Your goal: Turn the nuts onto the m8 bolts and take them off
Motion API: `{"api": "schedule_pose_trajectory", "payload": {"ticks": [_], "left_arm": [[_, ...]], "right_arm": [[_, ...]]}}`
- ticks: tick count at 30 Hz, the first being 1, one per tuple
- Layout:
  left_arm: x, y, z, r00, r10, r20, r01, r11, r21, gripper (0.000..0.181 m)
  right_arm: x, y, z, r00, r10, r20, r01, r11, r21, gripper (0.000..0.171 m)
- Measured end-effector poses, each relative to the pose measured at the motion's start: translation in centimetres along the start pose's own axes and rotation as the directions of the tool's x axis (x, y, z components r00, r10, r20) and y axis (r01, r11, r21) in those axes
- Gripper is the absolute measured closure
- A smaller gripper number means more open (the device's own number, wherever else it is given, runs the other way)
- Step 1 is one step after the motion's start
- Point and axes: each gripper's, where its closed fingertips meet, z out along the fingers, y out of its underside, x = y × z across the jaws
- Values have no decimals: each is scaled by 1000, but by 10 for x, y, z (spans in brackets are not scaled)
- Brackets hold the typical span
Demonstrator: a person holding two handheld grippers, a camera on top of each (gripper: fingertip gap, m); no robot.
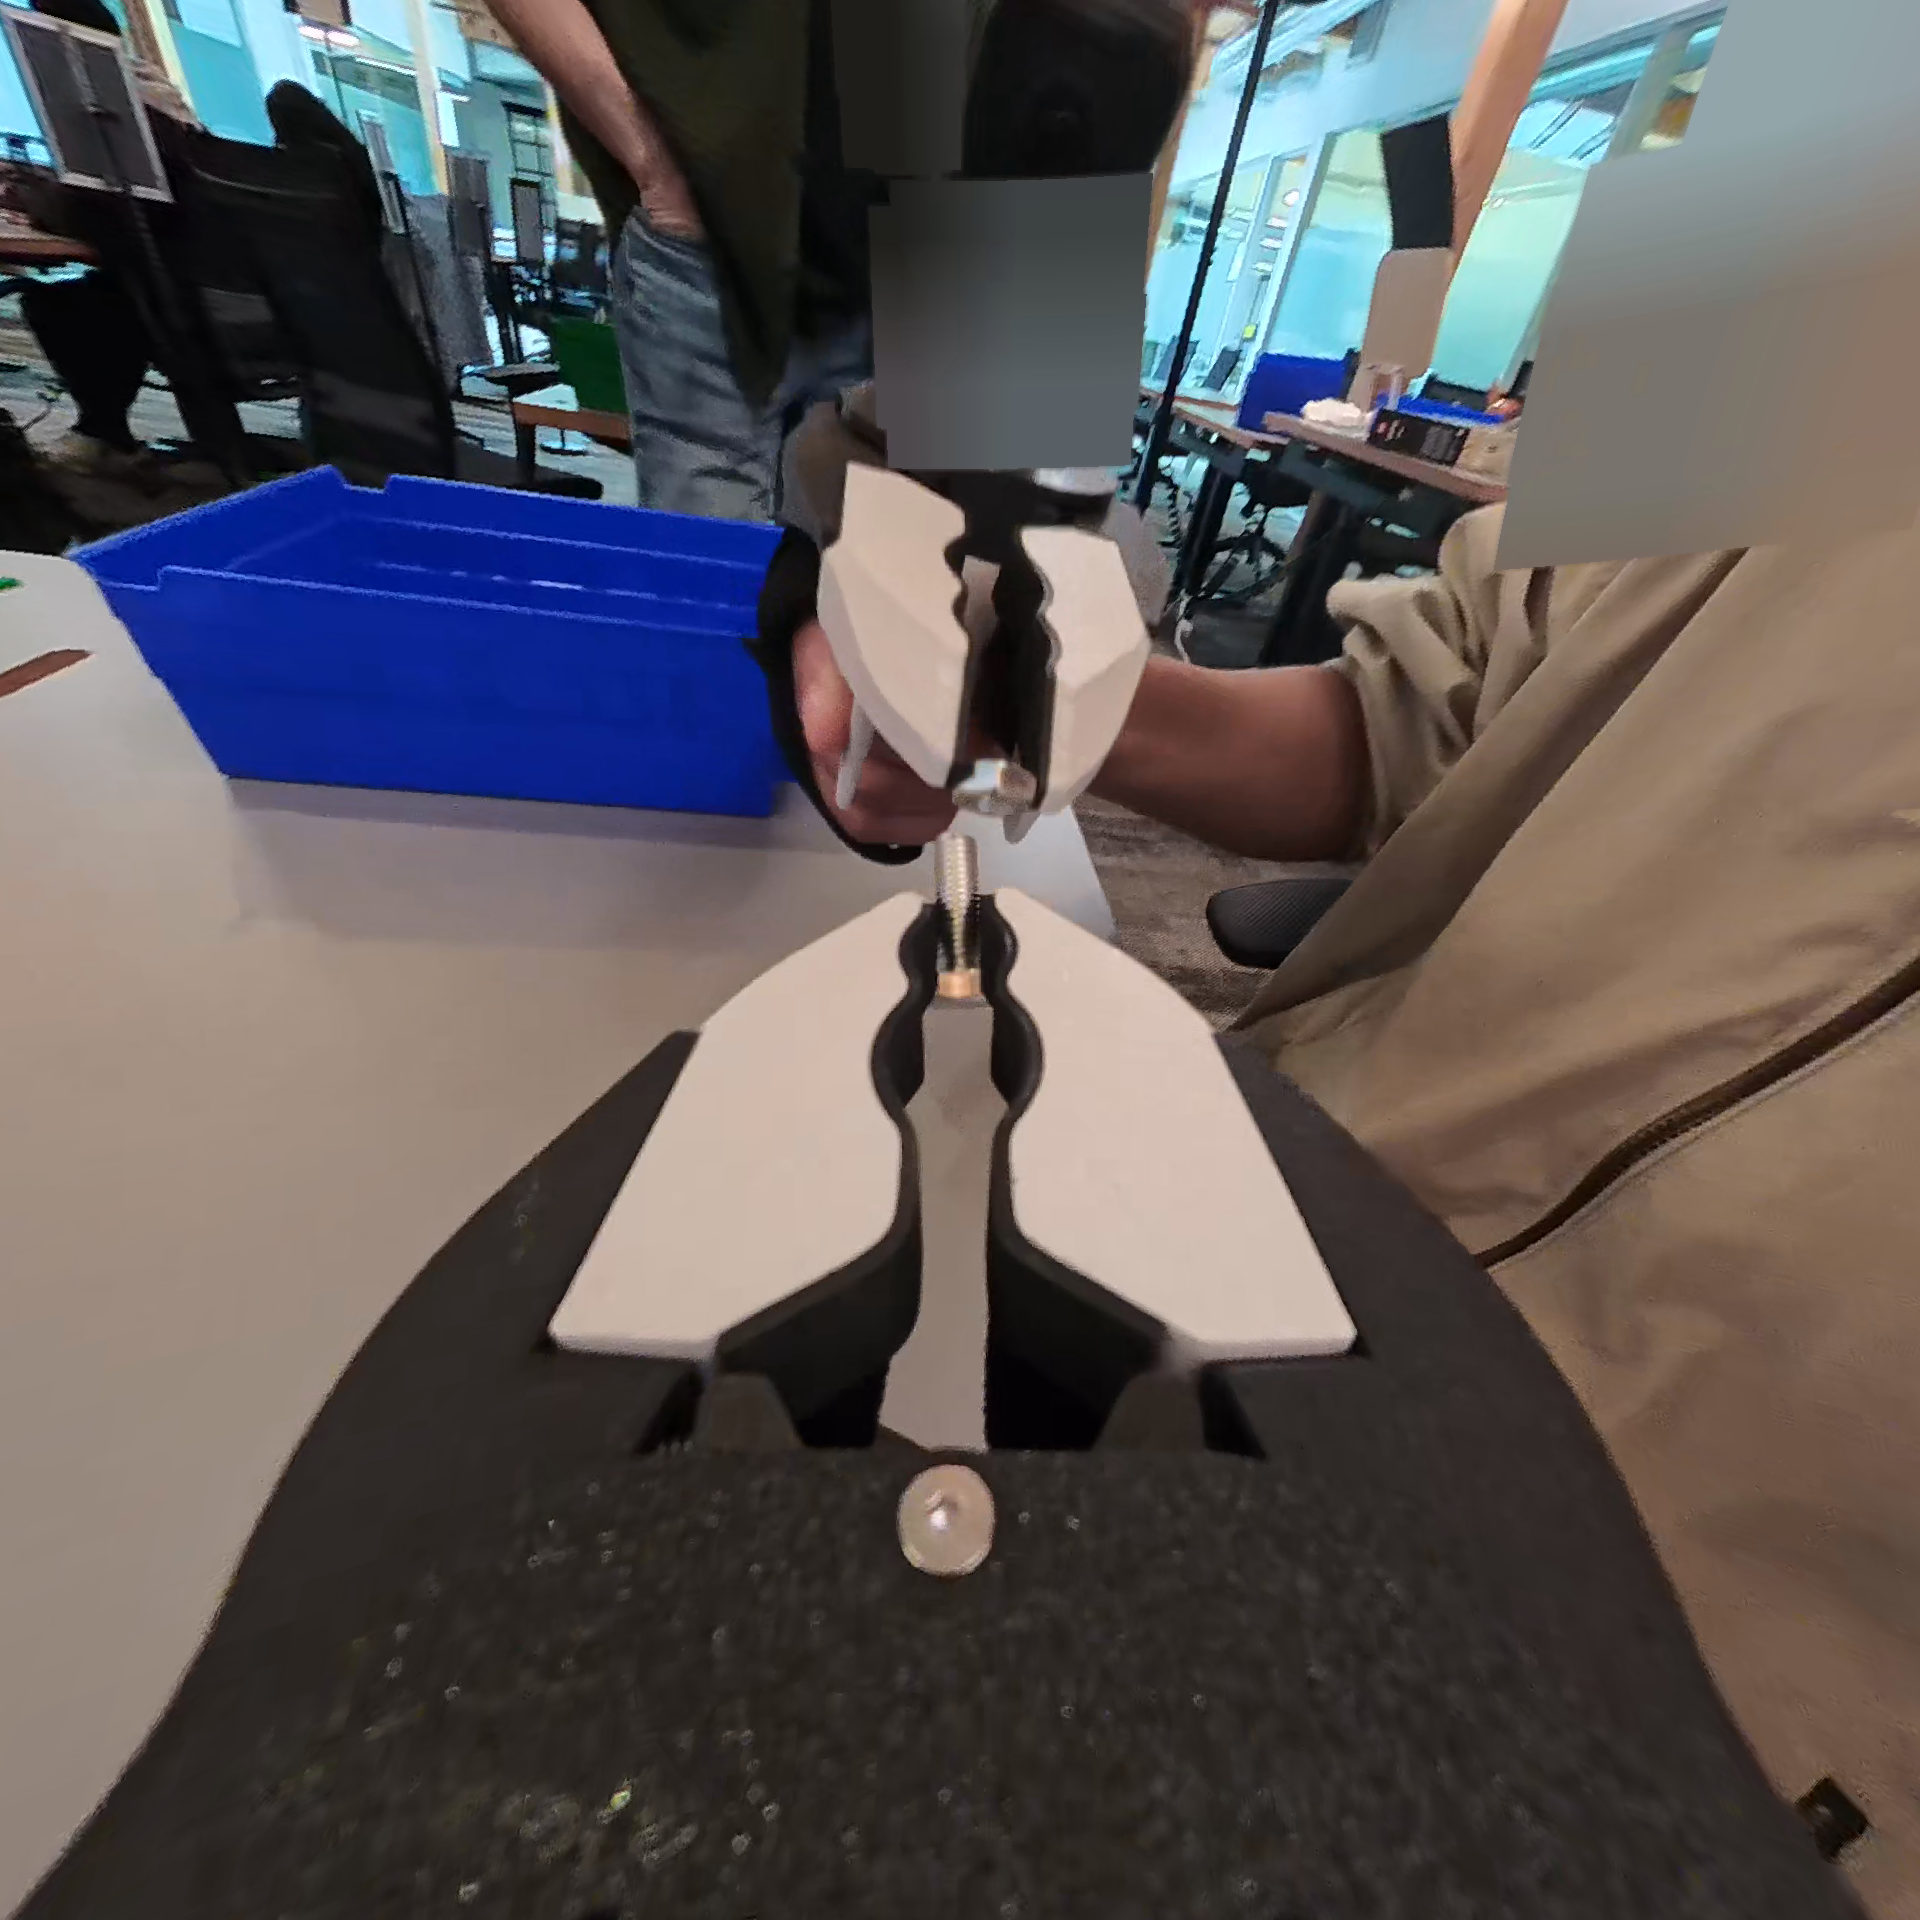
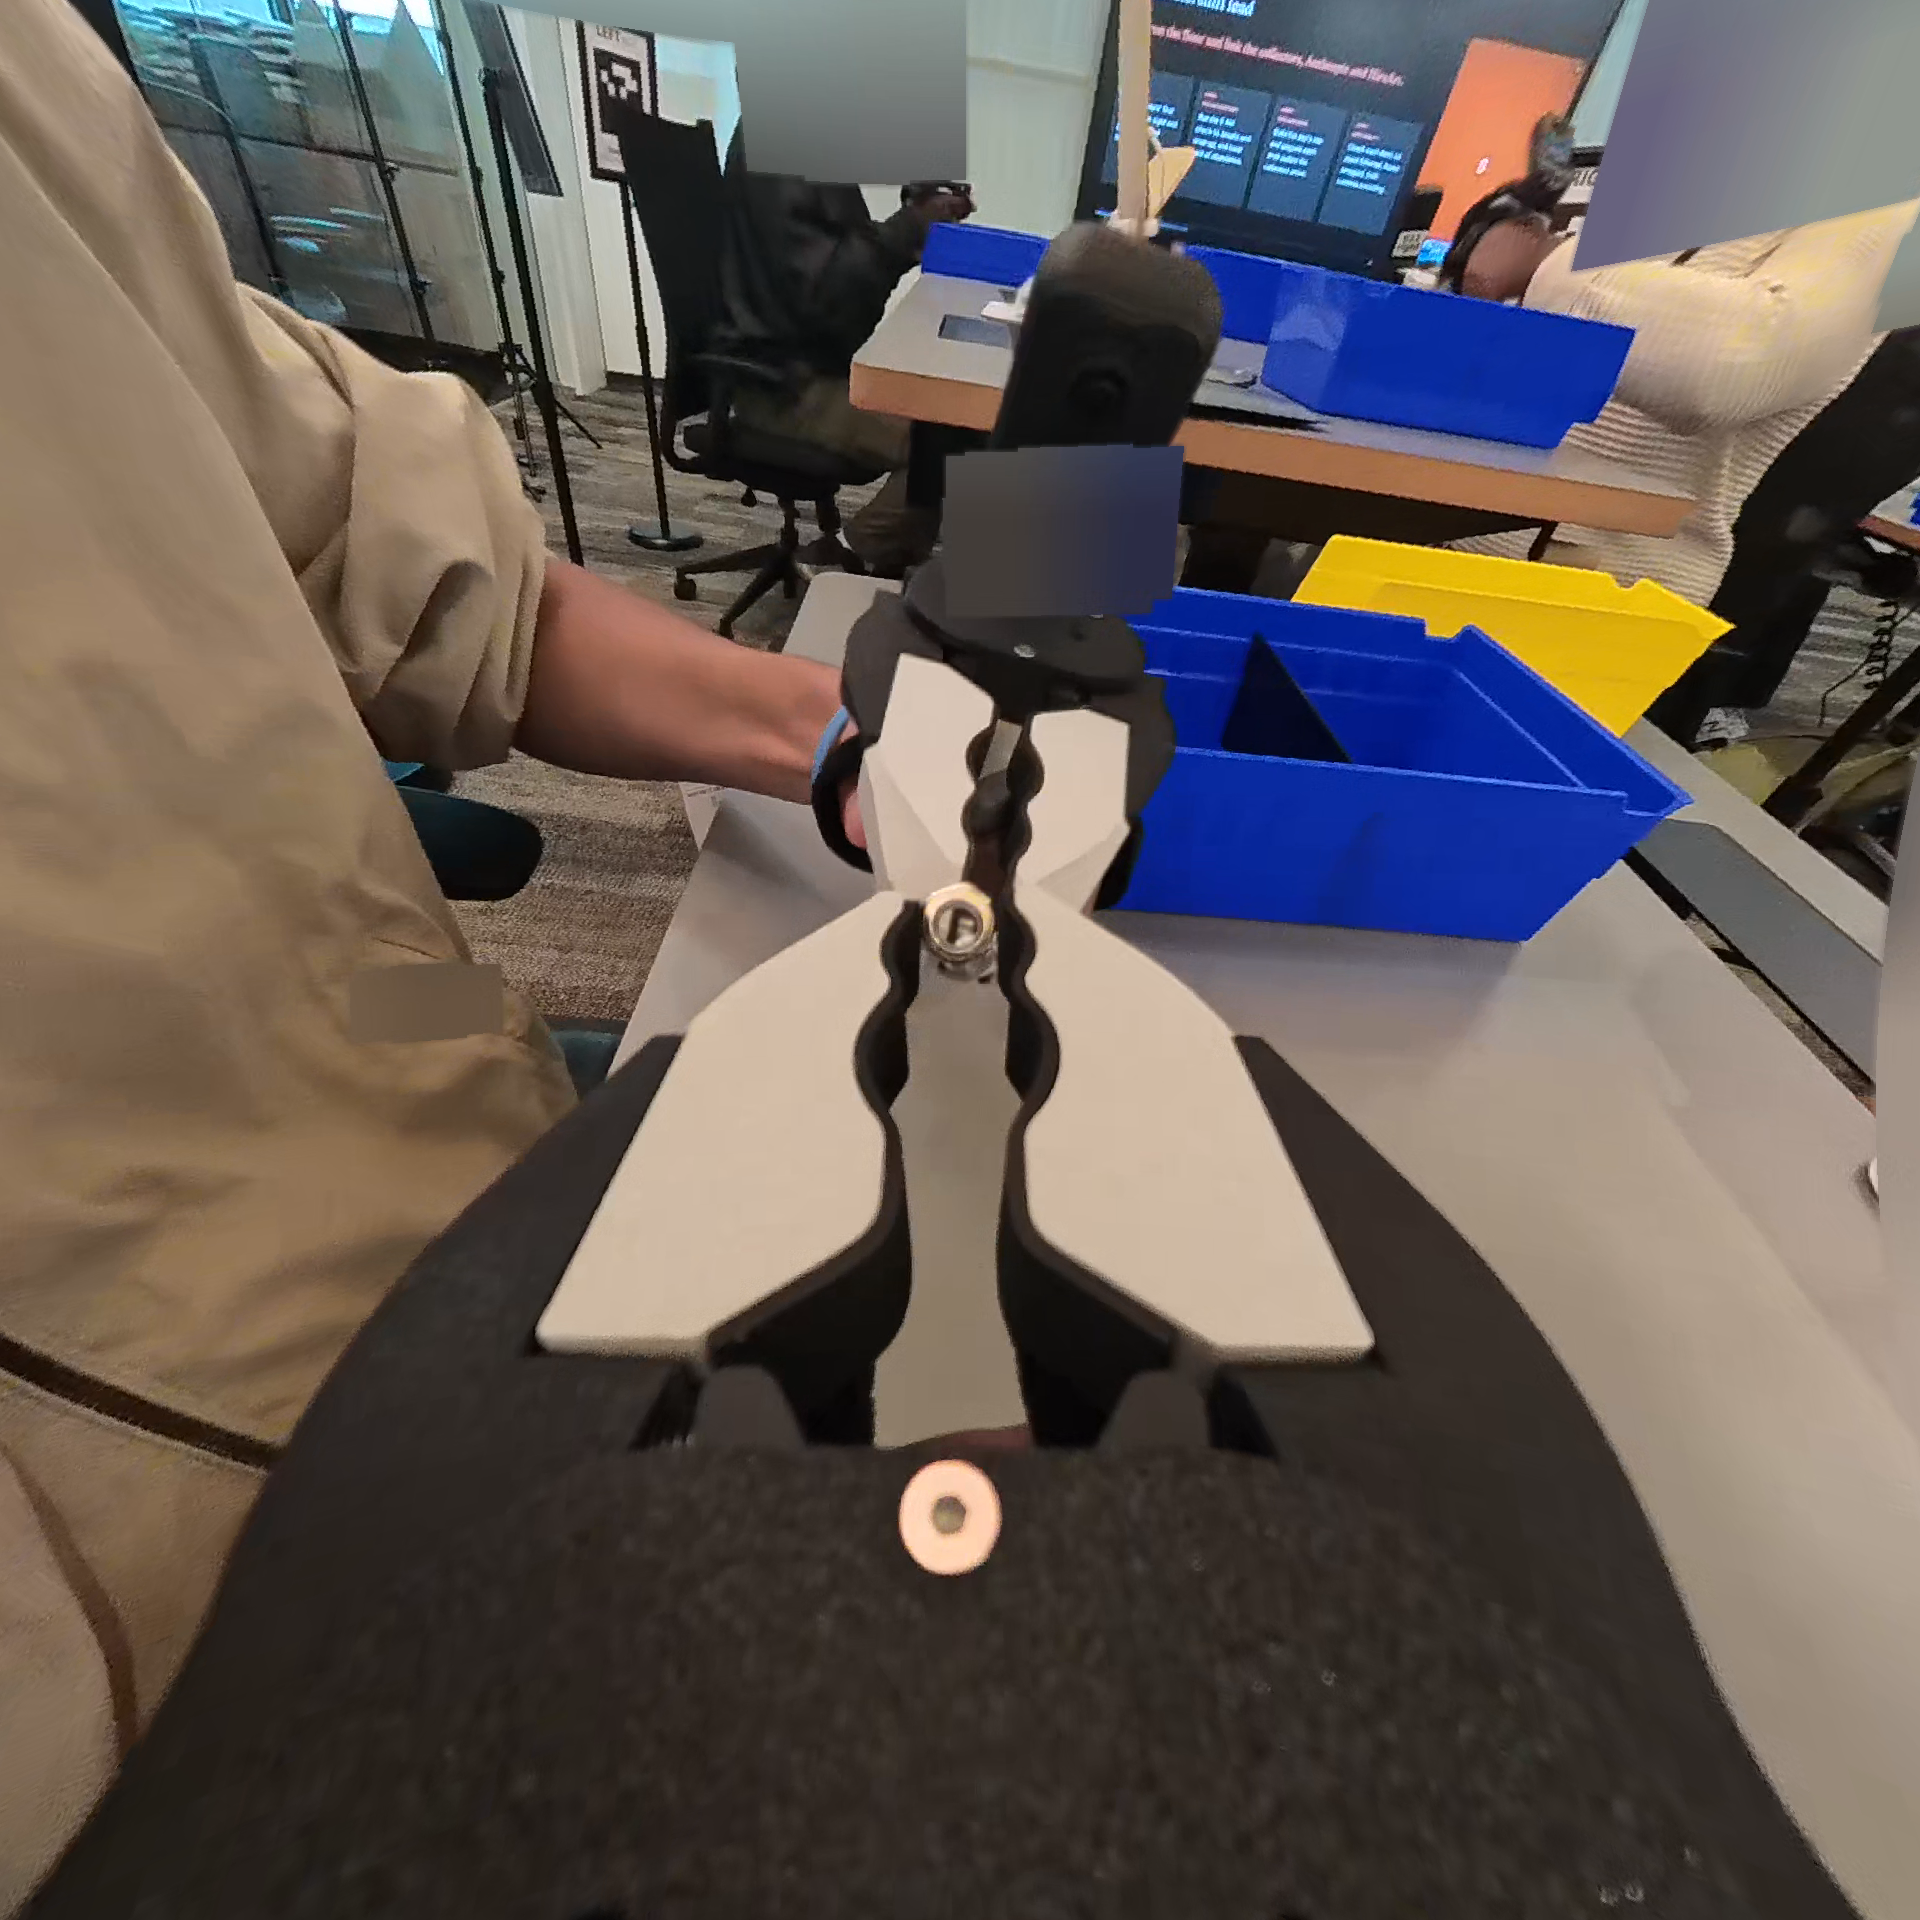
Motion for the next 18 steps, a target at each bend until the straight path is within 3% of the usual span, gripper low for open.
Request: {"api": "schedule_pose_trajectory", "payload": {"ticks": [12, 18], "left_arm": [[6, -2, 7, 996, -20, -87, 20, 1000, 3, 174], [3, -3, 9, 998, -16, -69, 18, 999, 30, 174]], "right_arm": [[-2, 6, -4, 999, 9, 32, -8, 1000, -12, 157], [1, 6, -6, 998, 41, 37, -42, 999, 16, 157]]}}
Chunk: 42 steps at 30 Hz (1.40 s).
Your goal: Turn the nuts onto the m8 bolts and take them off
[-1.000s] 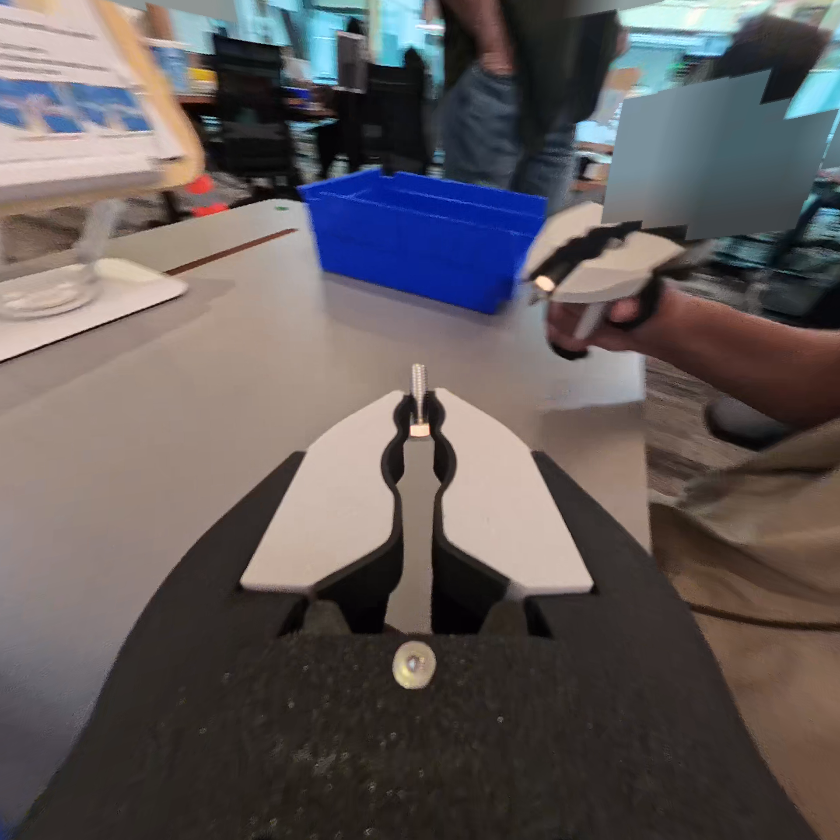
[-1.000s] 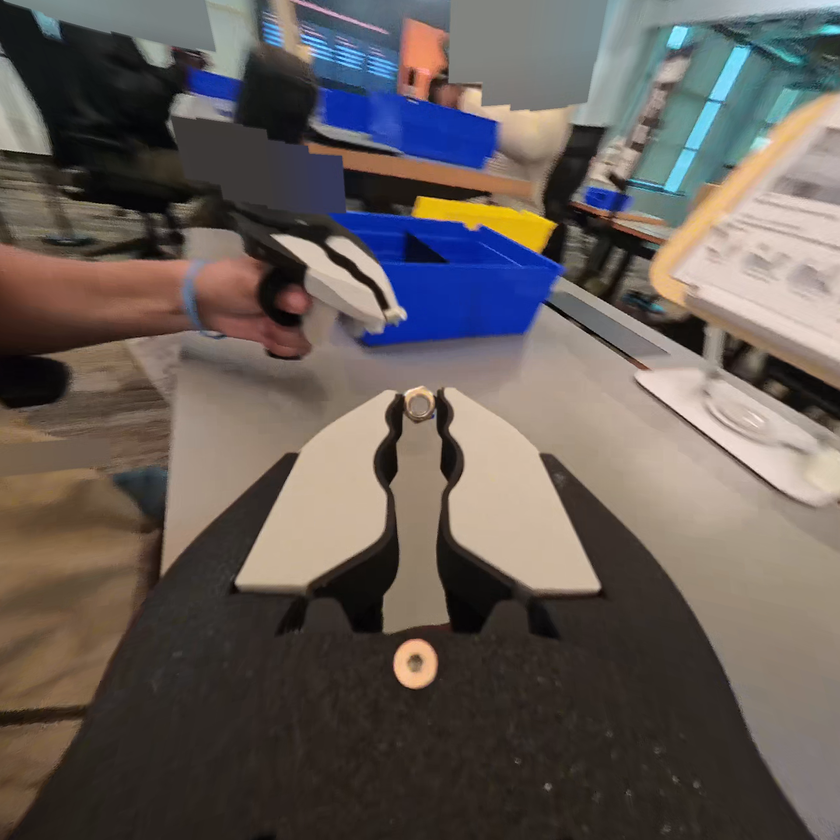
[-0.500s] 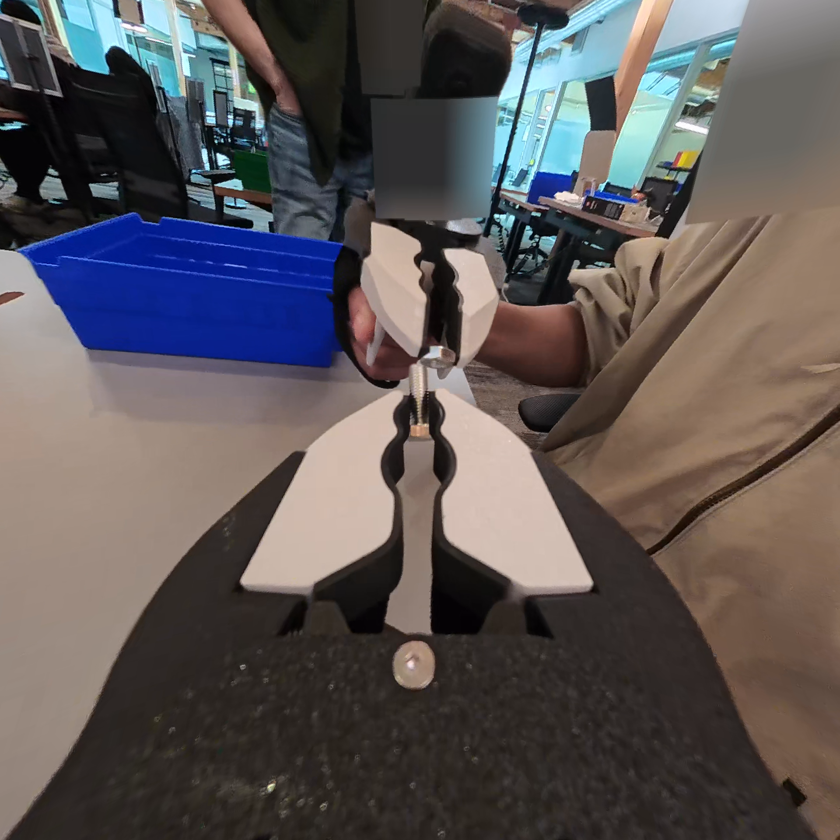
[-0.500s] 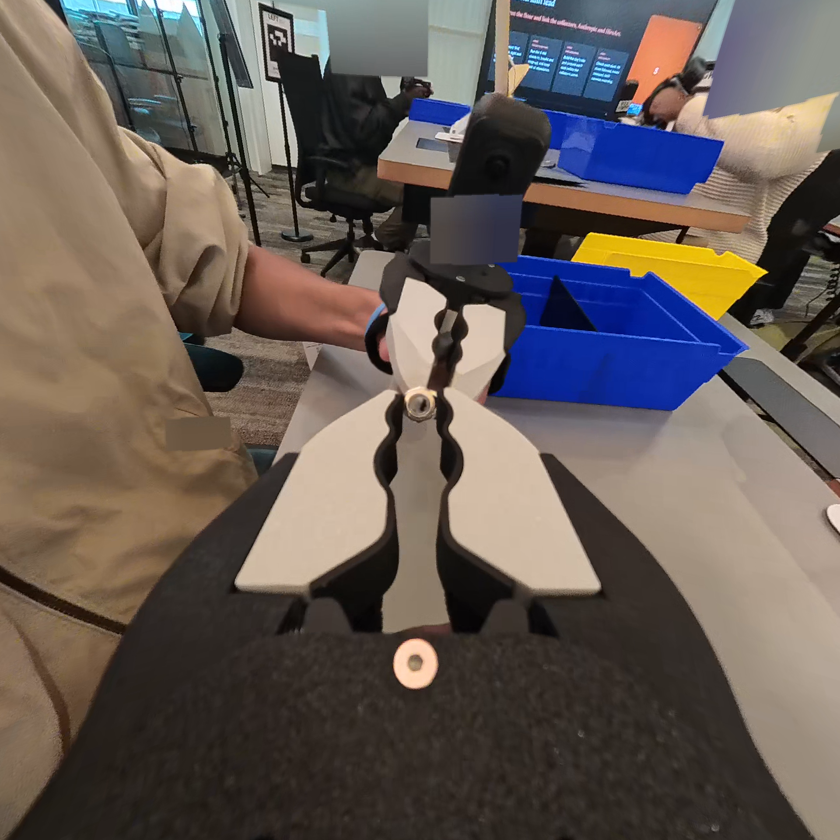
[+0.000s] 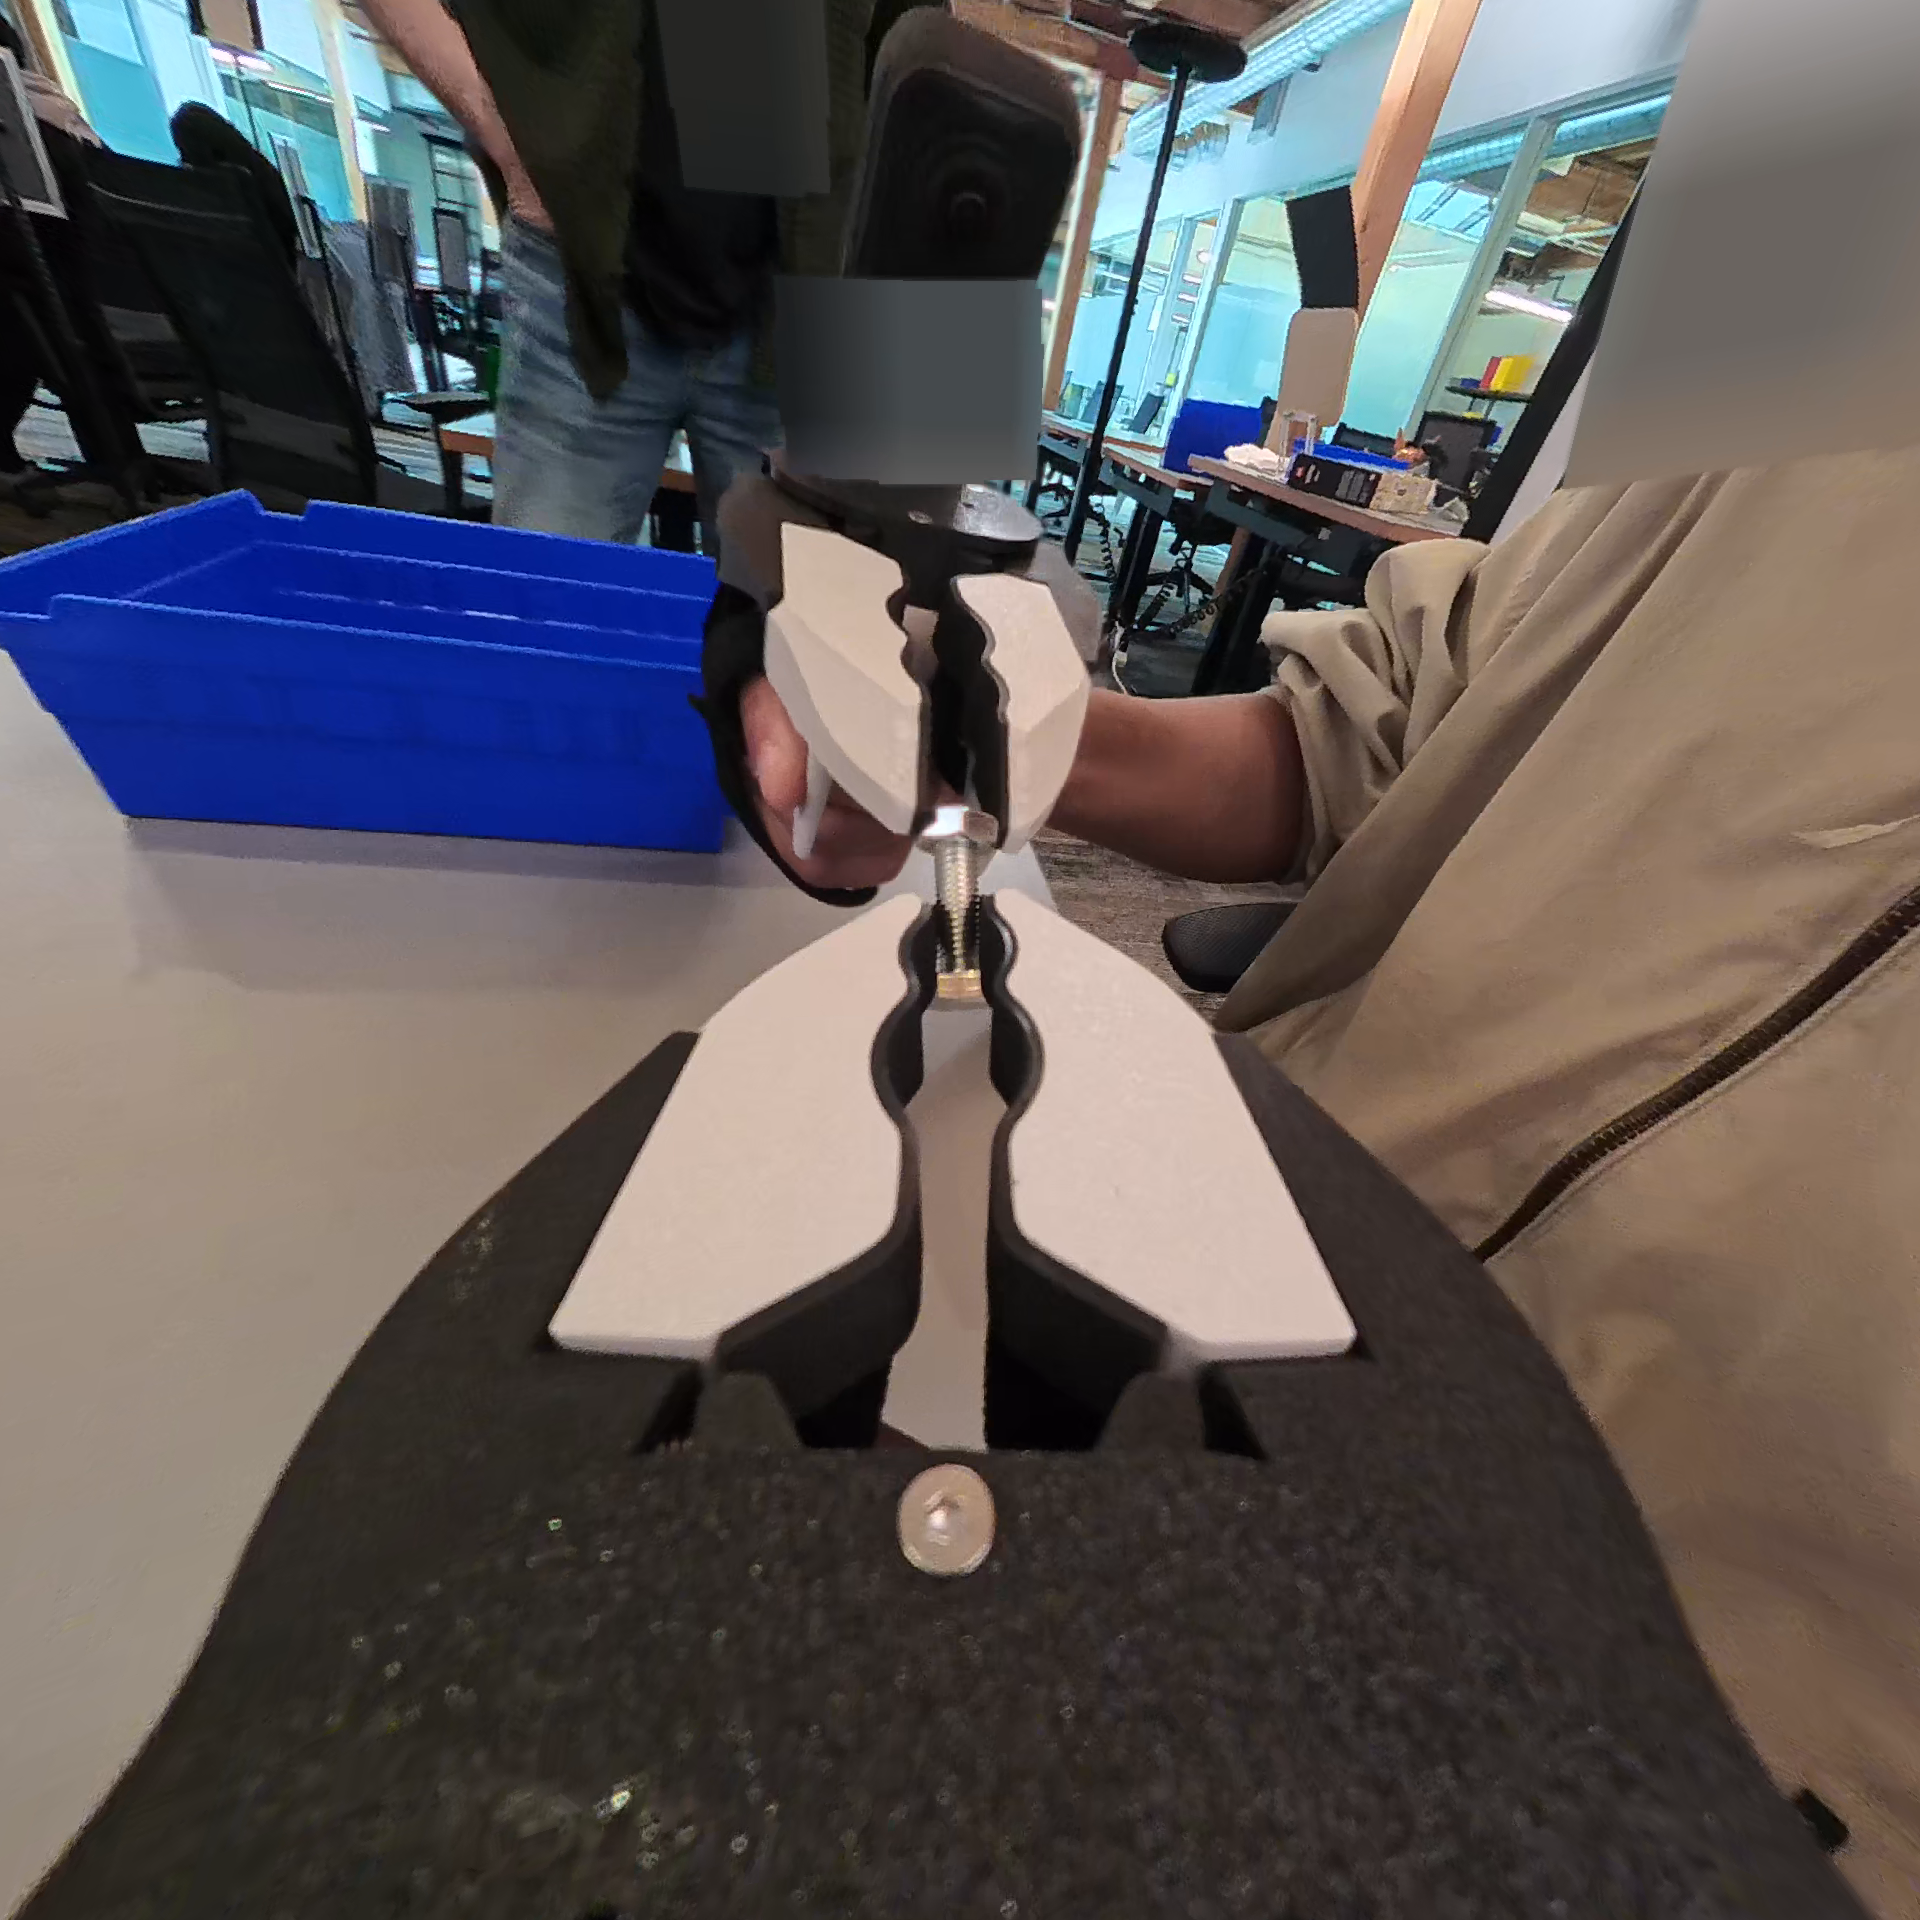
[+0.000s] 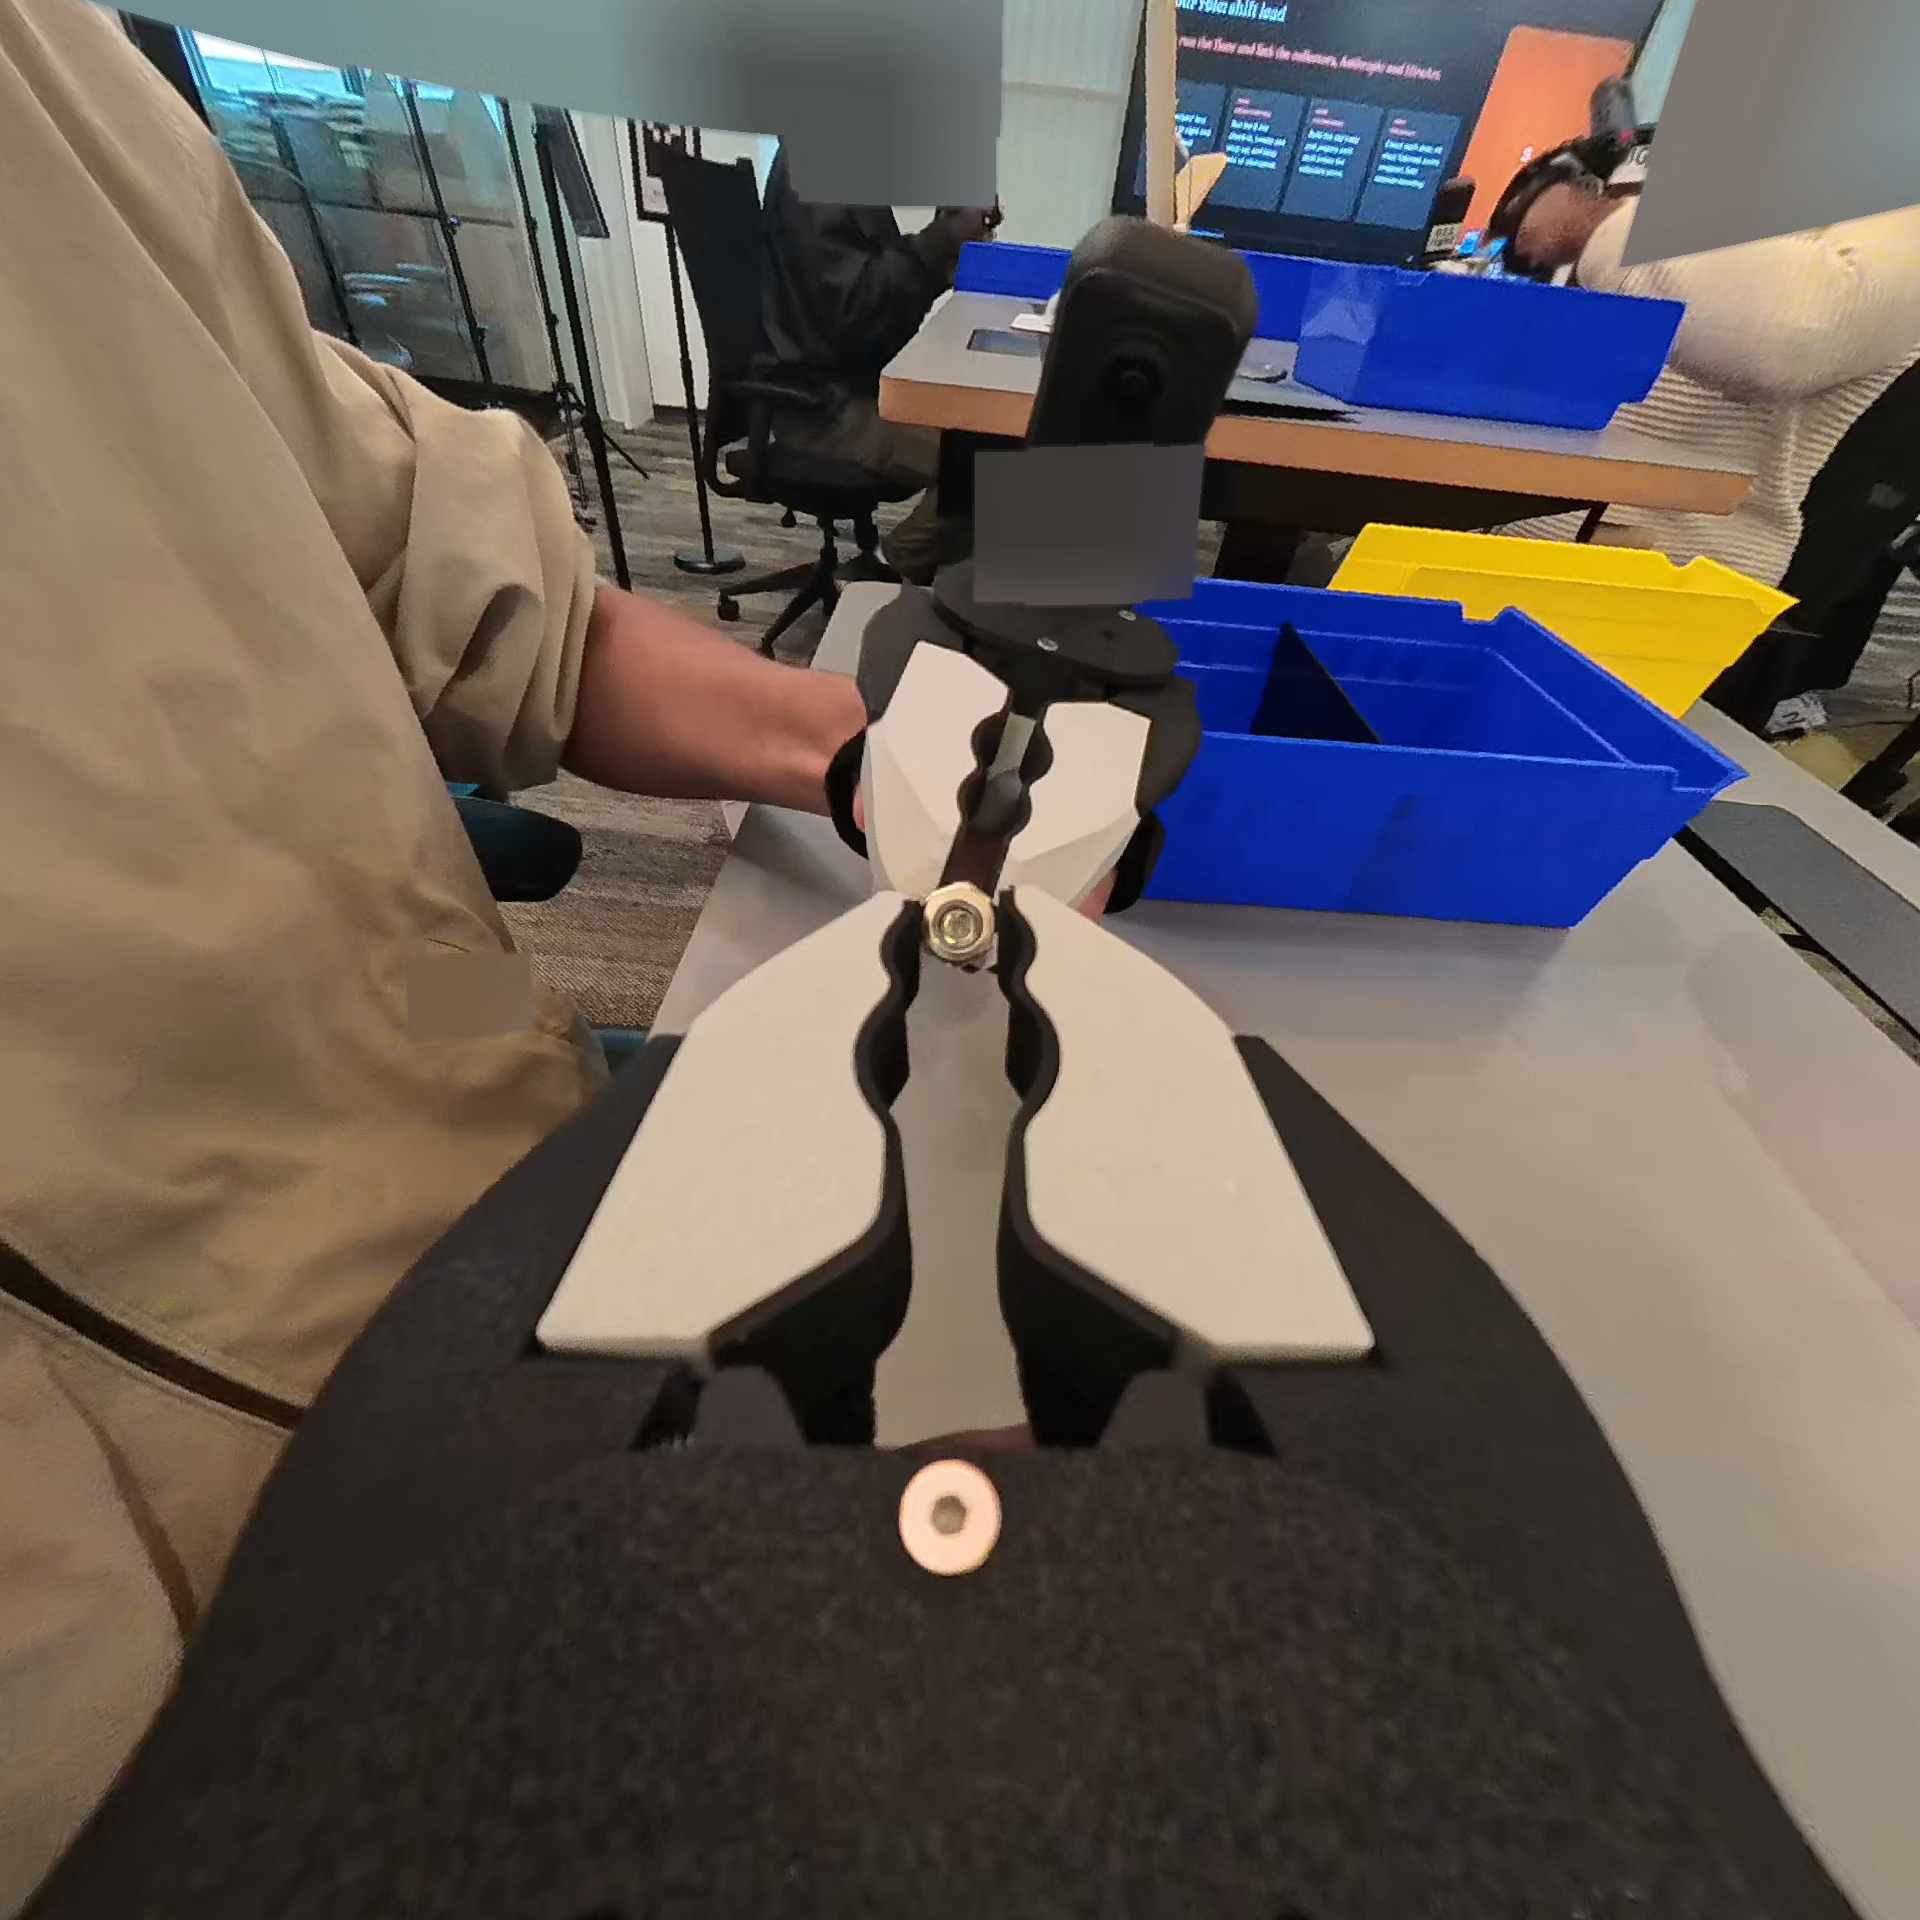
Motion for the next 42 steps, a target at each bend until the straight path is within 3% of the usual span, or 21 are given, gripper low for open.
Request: {"api": "schedule_pose_trajectory", "payload": {"ticks": [8, 23, 27, 34, 42], "left_arm": [[-12, 5, 4, 979, 115, 167, -106, 993, -59, 174], [-29, 20, 3, 801, 402, 444, -293, 909, -296, 174], [-28, 24, 3, 820, 371, 436, -266, 921, -284, 174], [-25, 16, 2, 881, 228, 414, -187, 973, -138, 174], [-17, 20, 4, 951, 100, 292, -92, 995, -42, 174]], "right_arm": [[7, 8, -3, 996, 66, -57, -67, 998, -13, 157], [19, 27, 1, 905, 377, -196, -387, 922, -14, 157], [18, 29, 2, 908, 355, -224, -374, 926, -45, 157], [18, 22, 2, 930, 307, -200, -332, 938, -102, 156], [9, 25, 4, 976, 211, -47, -216, 964, -153, 157]]}}
